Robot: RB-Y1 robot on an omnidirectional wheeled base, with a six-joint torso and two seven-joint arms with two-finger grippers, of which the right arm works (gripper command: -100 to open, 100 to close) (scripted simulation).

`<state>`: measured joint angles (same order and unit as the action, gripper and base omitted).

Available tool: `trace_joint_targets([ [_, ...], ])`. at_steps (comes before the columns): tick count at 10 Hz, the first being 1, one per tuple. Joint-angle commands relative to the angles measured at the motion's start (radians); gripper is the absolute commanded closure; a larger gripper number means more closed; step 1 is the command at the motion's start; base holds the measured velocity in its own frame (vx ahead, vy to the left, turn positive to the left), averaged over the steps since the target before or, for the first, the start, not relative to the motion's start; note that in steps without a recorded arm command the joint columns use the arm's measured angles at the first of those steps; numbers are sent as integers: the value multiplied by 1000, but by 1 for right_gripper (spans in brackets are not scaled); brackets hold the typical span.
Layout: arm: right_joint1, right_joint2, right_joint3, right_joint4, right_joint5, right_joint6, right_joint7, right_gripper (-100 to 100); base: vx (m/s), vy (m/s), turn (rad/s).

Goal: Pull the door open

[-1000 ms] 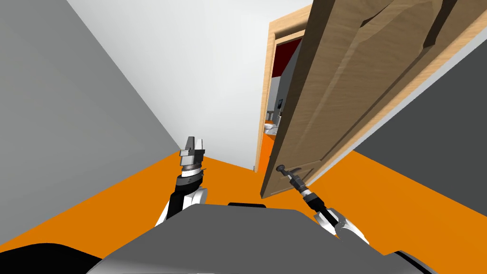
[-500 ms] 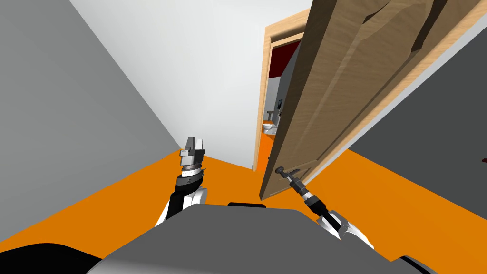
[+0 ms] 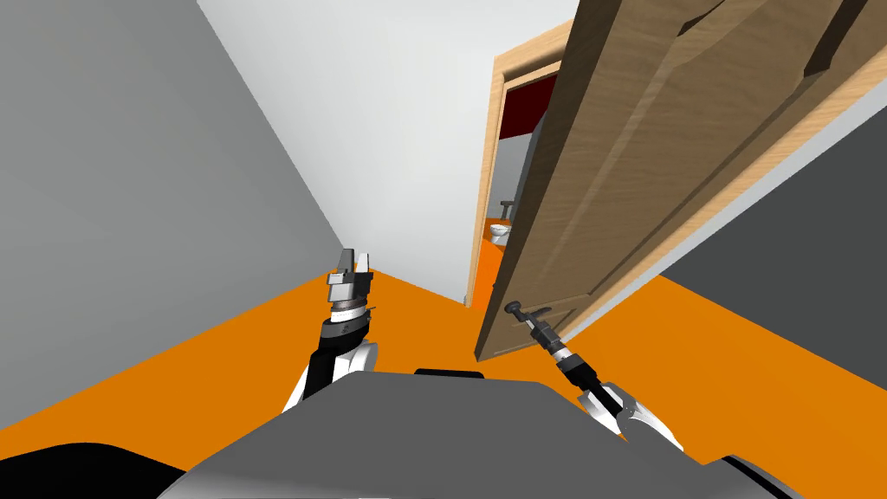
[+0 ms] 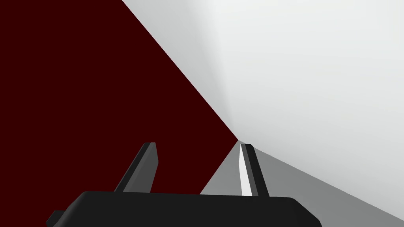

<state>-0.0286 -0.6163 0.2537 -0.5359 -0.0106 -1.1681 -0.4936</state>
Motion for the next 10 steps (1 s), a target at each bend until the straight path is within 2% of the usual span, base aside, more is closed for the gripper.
trace_joint_targets([
  [1, -1, 8, 0, 8, -1, -3, 2, 100, -195, -104, 256],
  [7, -30, 13, -21, 64, -18, -5, 6, 100, -224, -125, 235],
  [9, -34, 15, -21, 71, -18, -5, 5, 100, -138, -75, 96],
  [10, -29, 13, -19, 80, -20, -18, 3, 100, -99, -52, 204],
])
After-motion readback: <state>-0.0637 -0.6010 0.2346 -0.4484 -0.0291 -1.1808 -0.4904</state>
